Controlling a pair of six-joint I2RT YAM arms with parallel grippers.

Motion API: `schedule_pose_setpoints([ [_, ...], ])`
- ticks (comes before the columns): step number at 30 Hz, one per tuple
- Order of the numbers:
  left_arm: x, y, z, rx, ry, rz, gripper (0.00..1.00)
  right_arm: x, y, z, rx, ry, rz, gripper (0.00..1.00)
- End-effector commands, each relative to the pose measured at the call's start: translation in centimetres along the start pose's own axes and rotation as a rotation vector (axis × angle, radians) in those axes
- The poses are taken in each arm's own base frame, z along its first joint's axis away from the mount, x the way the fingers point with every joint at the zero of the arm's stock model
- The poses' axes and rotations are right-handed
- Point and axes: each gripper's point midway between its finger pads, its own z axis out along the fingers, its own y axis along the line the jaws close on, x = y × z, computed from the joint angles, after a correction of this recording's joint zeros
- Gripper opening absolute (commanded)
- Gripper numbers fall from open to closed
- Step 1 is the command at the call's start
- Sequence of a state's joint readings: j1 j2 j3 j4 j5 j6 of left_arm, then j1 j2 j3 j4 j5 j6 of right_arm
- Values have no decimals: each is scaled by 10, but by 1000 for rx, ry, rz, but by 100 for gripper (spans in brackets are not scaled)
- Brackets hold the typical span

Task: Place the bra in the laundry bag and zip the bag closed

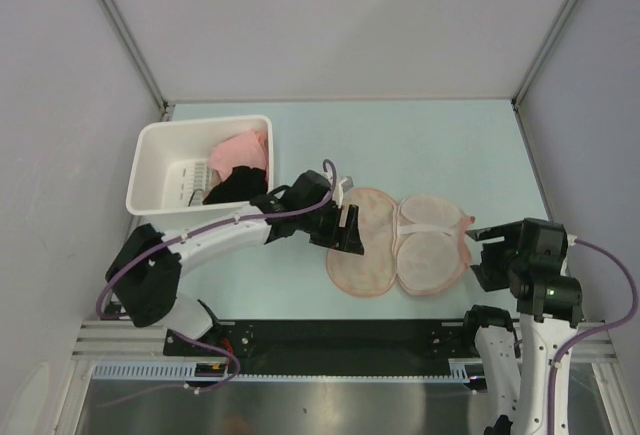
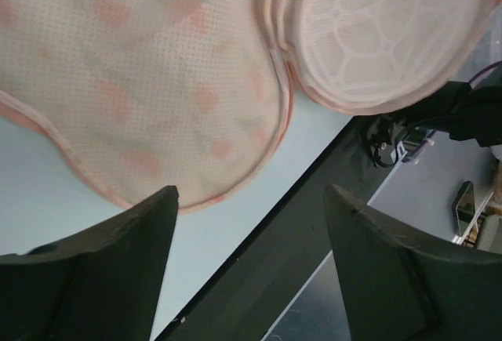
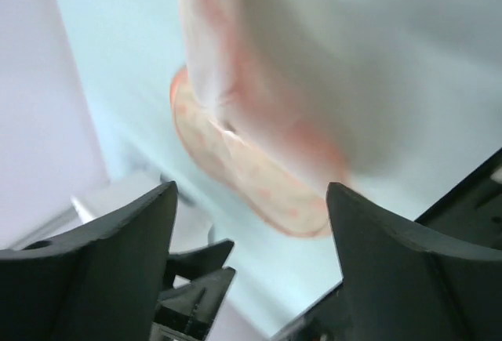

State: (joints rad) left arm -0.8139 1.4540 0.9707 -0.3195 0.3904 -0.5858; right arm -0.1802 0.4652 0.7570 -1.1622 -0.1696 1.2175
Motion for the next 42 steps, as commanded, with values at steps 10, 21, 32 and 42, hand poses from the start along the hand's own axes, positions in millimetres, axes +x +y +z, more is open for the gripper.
schedule_pose_setpoints([
  [10, -1, 45, 75, -152, 127, 22, 63, 7, 12, 25, -108, 95, -388, 72],
  [21, -34, 122, 85, -321, 149, -76, 68, 5, 0, 74, 211, 160, -750, 87],
  [32, -162, 81, -40, -450, -212, 98, 89, -1, 68, 84, 178, 111, -879, 100],
  [42, -189, 108, -228, -569, -653, -152, 99, 20, 89, 86, 56, 215, -906, 100],
])
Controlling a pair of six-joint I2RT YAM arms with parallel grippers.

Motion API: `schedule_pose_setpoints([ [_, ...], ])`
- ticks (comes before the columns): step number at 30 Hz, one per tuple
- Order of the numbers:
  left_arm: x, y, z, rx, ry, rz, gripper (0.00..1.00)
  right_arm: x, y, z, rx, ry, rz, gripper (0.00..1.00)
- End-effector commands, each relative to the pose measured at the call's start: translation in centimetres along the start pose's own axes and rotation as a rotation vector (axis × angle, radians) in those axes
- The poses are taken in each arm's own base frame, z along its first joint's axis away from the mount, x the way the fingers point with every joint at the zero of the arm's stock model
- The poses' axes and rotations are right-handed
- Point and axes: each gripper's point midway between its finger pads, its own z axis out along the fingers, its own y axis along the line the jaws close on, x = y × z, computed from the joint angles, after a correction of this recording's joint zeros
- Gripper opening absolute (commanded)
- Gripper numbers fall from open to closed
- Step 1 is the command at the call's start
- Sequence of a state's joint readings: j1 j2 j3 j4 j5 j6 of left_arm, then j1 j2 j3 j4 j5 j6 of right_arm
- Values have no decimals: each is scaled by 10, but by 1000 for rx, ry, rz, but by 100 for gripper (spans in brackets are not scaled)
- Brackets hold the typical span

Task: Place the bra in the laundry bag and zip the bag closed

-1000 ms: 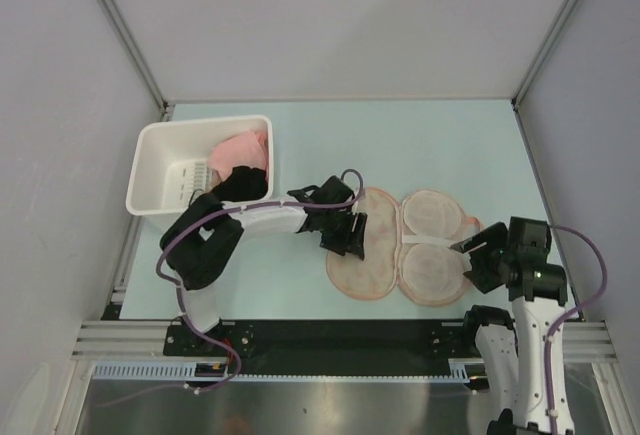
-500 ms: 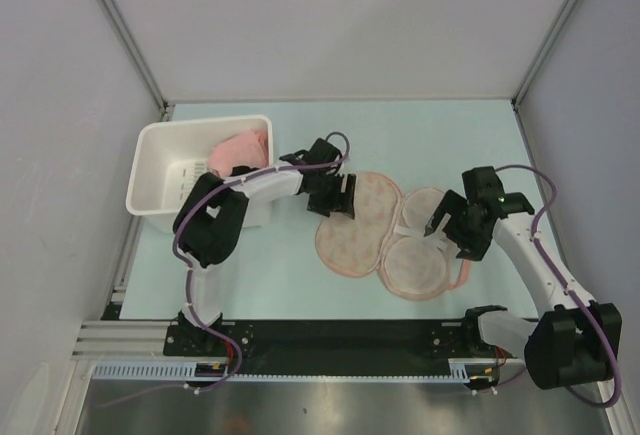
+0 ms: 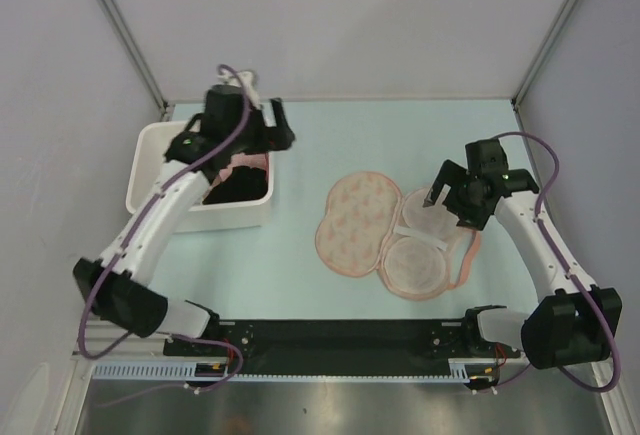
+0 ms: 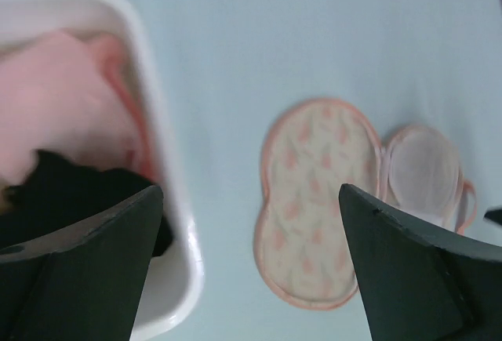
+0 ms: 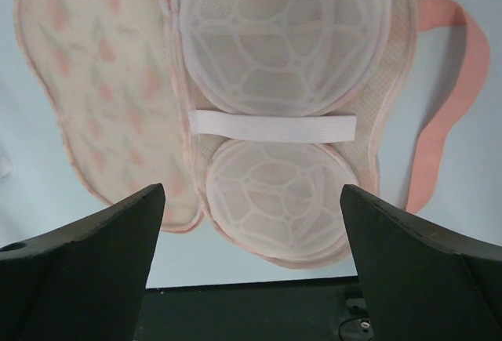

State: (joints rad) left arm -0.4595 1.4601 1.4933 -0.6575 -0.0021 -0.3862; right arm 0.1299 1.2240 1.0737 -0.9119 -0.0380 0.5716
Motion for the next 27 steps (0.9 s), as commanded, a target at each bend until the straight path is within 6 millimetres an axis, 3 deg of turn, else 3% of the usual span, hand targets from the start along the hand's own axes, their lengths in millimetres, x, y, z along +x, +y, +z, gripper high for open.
schedule_pose_setpoints([
  [1, -25, 69, -43, -147, -119, -176, 99, -1, 21, -1, -118, 10, -37, 100],
  [3, -31, 97, -48, -191, -144, -226, 99, 9, 29, 0, -171, 48, -31, 100],
  [5, -35, 104, -45, -156, -142, -237, 99, 17, 33, -1, -203, 70, -37, 100],
  [6, -39, 110, -42, -150, -147, -237, 92, 21, 32, 0, -202, 78, -35, 100],
  [10, -46, 120, -9, -158, -109, -198, 68, 24, 31, -7, -219, 66, -54, 100],
  [11, -39, 127, 9, -173, -71, -206, 63, 25, 30, -9, -214, 71, -56, 100],
  [13, -39, 136, 25, -203, -54, -219, 59, 27, 30, -14, -221, 72, -61, 100],
  [14, -31, 146, 40, -238, -21, -225, 59, 28, 30, -17, -226, 70, -62, 100],
  [19, -26, 160, 77, -278, 0, -255, 69, 34, 26, -25, -232, 65, -74, 100],
  [22, -36, 156, 98, -256, -10, -252, 72, 35, 22, -28, -228, 56, -89, 100],
  [27, -29, 157, 123, -312, 38, -218, 69, 35, 21, -31, -232, 56, -95, 100],
])
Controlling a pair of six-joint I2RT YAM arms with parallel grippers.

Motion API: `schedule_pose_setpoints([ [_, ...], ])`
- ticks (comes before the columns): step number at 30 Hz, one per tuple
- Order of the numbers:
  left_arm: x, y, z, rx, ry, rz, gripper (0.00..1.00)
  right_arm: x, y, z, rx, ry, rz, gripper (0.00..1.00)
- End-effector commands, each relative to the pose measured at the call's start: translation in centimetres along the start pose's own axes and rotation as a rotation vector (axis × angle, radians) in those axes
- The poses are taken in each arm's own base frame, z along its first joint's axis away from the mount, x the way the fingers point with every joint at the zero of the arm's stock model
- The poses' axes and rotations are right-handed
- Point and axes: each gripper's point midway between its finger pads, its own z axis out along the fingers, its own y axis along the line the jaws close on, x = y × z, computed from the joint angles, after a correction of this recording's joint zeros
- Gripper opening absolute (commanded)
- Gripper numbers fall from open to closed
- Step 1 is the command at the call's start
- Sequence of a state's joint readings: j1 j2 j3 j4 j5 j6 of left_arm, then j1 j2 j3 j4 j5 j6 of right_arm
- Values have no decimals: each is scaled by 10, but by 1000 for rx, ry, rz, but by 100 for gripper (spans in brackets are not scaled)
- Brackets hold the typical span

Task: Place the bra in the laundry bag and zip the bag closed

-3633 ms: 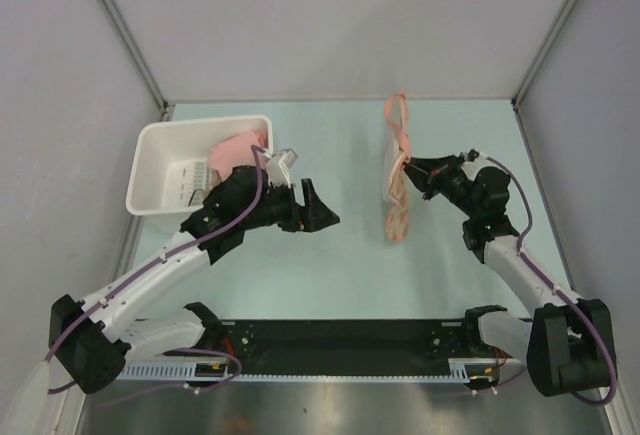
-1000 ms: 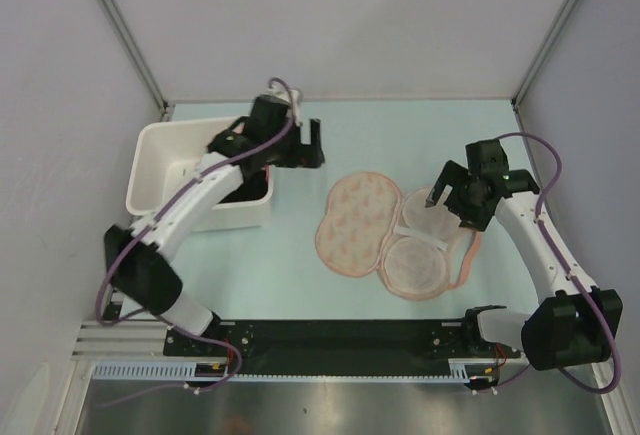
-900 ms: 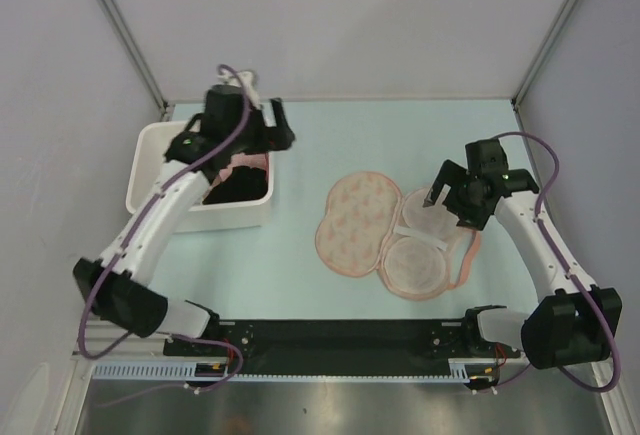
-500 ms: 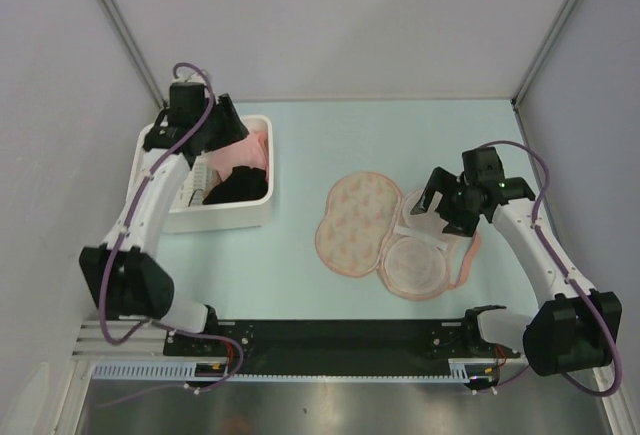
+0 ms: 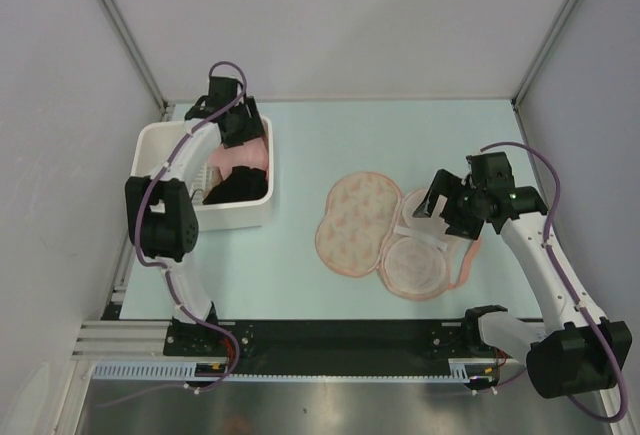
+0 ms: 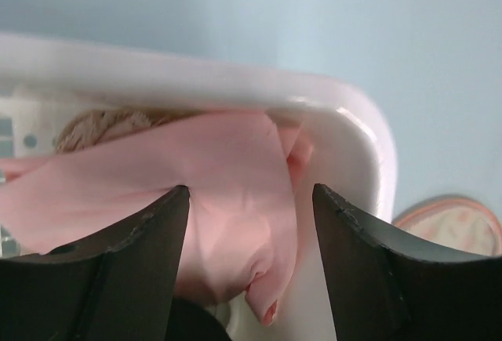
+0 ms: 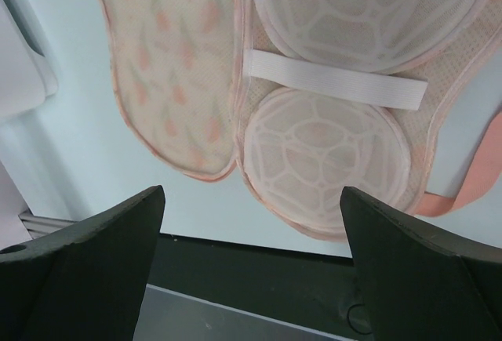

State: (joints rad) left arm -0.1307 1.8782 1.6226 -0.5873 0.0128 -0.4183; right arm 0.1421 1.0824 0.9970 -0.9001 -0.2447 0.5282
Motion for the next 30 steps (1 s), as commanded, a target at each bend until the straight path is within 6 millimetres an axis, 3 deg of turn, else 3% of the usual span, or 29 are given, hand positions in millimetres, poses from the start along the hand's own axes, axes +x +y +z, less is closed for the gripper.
schedule_pose_setpoints([
  [1, -27, -17, 7, -29, -73, 25, 68, 2, 1, -6, -16, 4, -32, 100],
  [6, -23, -7, 13, -88, -42, 55, 57, -1, 1, -8, -16, -2, -40, 100],
  [10, -21, -2, 11, -114, -2, 101, 55, -1, 0, -8, -19, 2, -38, 100],
  [13, -11, 2, 18, -122, 39, 123, 59, -1, 1, -9, -25, 5, -39, 100],
  [14, -8, 2, 21, -118, 50, 127, 69, -1, 1, -9, -26, 4, -38, 100],
  [16, -4, 6, 26, -140, 77, 135, 74, -1, 3, -10, -36, 3, -38, 100],
  [18, -4, 4, 28, -129, 82, 147, 64, -2, 5, -11, -43, 2, -39, 100],
  [19, -9, 2, 25, -127, 66, 148, 55, -1, 6, -12, -44, 5, -41, 100],
  [20, -13, 3, 22, -130, 57, 151, 40, -1, 7, -14, -47, 0, -43, 100],
  [24, -45, 3, -12, -168, -47, 164, 32, -1, 6, -19, -42, -19, -50, 100],
  [25, -60, 0, -36, -171, -96, 161, 30, -1, 5, -19, -42, -19, -51, 100],
  [27, -77, 1, -63, -181, -161, 154, 23, -1, 7, -21, -48, -20, -52, 100],
  [28, -91, 0, -91, -177, -218, 140, 20, -1, 8, -20, -49, -15, -51, 100],
  [30, -105, 0, -126, -174, -291, 115, 12, -2, 11, -21, -59, -16, -52, 100],
])
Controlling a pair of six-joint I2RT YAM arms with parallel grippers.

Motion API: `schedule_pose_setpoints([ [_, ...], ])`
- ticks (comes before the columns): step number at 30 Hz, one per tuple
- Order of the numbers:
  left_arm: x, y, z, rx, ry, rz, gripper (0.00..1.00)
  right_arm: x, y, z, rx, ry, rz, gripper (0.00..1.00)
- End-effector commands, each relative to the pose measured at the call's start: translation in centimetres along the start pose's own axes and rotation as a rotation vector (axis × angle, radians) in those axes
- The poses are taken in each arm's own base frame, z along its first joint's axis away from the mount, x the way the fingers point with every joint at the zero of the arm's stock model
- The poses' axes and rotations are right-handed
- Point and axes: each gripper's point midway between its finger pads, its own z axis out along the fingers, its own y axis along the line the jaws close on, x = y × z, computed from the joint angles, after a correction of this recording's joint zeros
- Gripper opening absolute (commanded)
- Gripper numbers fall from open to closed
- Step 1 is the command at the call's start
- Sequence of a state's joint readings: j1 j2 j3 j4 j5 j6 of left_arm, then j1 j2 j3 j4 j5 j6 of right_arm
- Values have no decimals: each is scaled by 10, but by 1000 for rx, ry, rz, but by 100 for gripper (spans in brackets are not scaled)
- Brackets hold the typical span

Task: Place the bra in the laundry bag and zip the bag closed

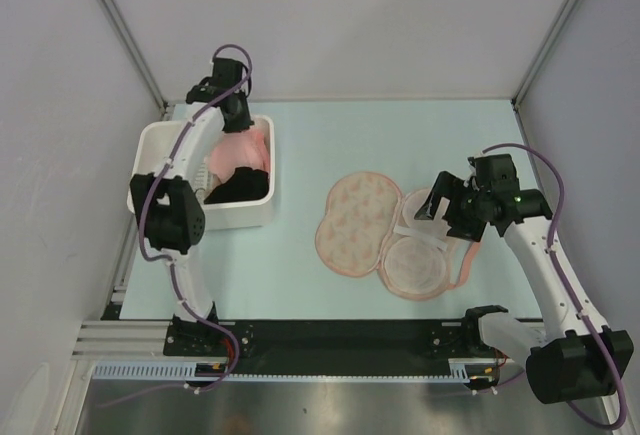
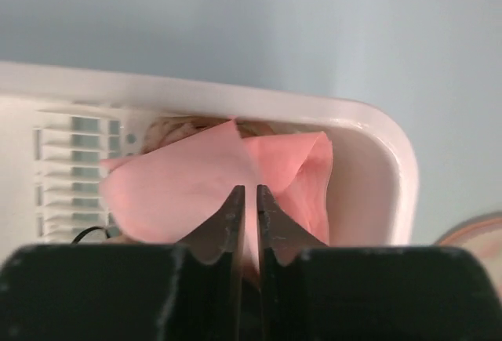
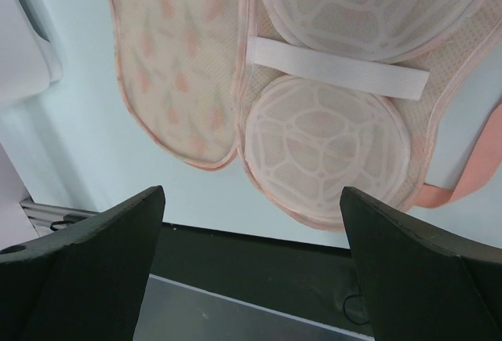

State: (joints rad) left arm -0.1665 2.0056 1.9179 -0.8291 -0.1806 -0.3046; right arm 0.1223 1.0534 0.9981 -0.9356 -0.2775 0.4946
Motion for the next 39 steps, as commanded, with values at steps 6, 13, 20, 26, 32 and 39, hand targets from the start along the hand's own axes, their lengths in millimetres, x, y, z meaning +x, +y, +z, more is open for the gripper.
schedule_pose_setpoints([
  [6, -104, 16, -250, 192, -553, -91, 0, -8, 17, -8, -49, -19, -41, 100],
  [13, -81, -4, -217, 272, -456, -78, 68, -8, 24, -10, -71, -4, -33, 100],
  [20, -75, 1, -149, 161, -375, -82, 75, 0, 21, -20, -67, -28, -26, 100],
  [26, -42, 7, -74, 39, -198, -146, 88, 6, 14, -23, -52, -42, -21, 100],
  [32, -15, 6, -13, -38, -69, -182, 81, -3, 14, -20, -39, -44, -27, 100],
  [39, 5, 3, 33, -73, 5, -166, 79, -8, 14, -21, -32, -51, -26, 100],
])
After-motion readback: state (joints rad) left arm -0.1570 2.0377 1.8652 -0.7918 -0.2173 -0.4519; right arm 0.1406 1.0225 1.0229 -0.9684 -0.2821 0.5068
